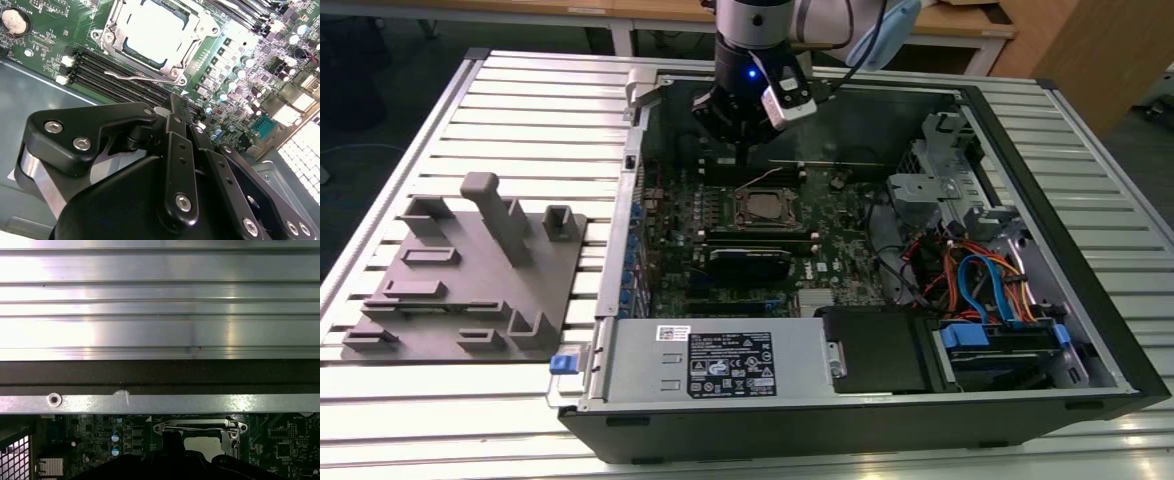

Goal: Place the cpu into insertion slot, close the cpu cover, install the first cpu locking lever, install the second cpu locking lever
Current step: 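Install the first cpu locking lever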

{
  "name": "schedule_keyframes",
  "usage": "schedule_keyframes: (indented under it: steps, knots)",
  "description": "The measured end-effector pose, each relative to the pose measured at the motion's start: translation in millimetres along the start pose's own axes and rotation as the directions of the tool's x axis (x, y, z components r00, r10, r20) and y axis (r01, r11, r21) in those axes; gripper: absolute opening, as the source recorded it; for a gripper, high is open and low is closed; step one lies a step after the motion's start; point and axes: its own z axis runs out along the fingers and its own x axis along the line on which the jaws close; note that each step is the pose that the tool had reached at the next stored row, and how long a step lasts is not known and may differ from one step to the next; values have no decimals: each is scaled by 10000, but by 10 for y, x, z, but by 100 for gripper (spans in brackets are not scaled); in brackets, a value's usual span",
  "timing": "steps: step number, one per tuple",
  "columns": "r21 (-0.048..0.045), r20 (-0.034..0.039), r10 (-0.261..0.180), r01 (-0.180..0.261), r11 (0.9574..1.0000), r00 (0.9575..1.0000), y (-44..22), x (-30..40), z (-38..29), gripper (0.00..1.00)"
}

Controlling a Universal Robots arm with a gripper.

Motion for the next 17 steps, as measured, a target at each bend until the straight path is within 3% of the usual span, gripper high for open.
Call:
schedule_keyframes:
  steps: [15,16,17]
  knots:
    - [1,-1,-2,2,10000,10000,1,-20,0,10]
    - [0,0,0,0,10000,10000,3,-115,0,10]
    - [0,0,-1,1,10000,10000,3,-117,0,10]
